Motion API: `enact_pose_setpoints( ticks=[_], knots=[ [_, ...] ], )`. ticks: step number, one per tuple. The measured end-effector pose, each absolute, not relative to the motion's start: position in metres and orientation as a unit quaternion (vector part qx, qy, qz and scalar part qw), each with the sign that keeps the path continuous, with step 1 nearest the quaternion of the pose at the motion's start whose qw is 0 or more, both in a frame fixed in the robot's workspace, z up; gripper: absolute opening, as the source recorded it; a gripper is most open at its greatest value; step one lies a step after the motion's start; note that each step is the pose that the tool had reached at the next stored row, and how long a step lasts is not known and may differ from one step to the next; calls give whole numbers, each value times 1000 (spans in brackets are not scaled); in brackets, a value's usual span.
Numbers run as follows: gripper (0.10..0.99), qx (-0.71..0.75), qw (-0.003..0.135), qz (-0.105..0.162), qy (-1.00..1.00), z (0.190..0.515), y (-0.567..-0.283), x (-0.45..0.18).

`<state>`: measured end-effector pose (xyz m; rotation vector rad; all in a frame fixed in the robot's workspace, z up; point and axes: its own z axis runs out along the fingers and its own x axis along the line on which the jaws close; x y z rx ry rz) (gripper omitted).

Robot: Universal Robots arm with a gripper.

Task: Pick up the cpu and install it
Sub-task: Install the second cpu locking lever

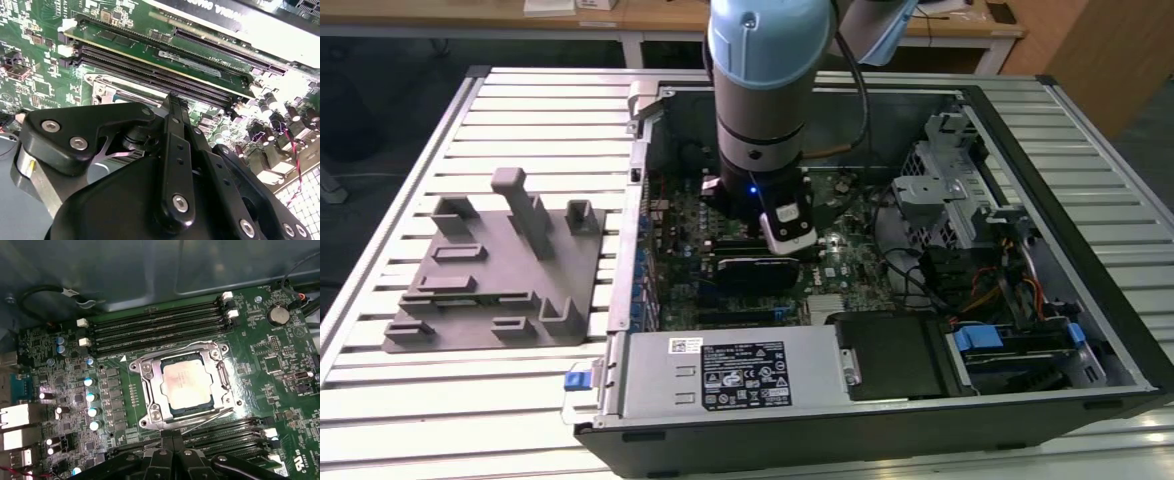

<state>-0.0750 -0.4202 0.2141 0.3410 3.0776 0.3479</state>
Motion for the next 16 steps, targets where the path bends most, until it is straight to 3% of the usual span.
enact_pose_setpoints(
  ticks=[7, 16],
  knots=[
    [106, 109, 10, 133, 985, 208, -422, -77],
    [106, 102, 9, 134, 986, 205, -425, -79]
  ],
)
